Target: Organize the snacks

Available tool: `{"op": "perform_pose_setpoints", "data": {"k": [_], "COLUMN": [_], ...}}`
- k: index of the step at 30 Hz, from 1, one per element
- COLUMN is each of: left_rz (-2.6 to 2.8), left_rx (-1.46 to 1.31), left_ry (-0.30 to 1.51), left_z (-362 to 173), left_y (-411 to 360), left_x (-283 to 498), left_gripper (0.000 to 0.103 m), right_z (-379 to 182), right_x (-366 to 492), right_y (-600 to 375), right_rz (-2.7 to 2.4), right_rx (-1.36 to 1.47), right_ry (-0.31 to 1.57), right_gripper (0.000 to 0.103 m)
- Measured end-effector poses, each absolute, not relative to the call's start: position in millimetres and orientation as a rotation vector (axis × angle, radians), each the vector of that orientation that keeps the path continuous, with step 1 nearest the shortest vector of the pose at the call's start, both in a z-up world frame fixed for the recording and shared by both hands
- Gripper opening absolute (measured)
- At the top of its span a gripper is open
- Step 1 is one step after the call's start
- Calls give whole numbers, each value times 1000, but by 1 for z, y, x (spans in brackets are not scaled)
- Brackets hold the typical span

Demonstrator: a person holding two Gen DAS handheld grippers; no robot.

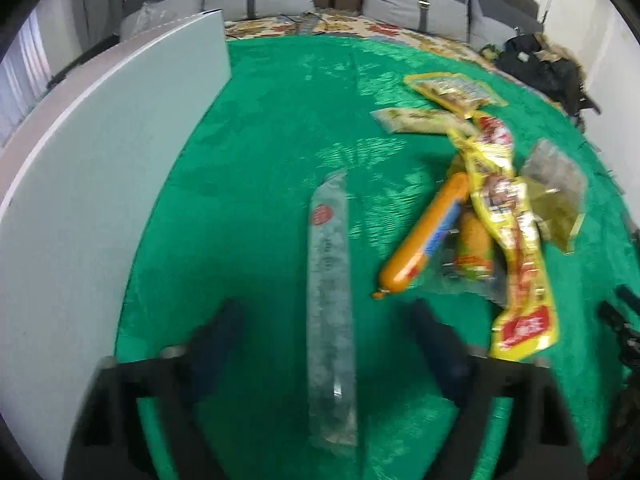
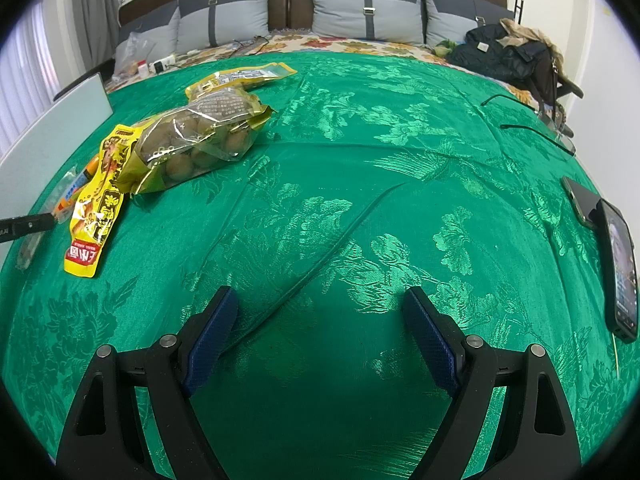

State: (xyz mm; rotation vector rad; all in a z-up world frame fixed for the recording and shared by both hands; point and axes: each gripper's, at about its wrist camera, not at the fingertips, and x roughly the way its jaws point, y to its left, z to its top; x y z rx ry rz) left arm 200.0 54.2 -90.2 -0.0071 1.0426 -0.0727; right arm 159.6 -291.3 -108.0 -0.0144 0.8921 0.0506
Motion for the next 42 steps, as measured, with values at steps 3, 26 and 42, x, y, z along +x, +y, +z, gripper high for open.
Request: {"op": "perform_pose_setpoints", "data": {"k": [3,26,42], "left_rz": [-63,-70,-70], "left_rx": [20,22,21], "left_ry": [977,954,954], "left_z": [-95,-100,-100], "left_y": [58,63,64], "left_x": [196,198,199], "left_gripper": [95,103,103], "right_z": [-108,-93,-95], "right_x": [160,170,239], "right_y": [-291,-277,-109], "right_rz": [50,184,476], "right_rx": [-15,192,-96], "right_ry": [892,935,1061], "right_gripper": [87,87,76]}}
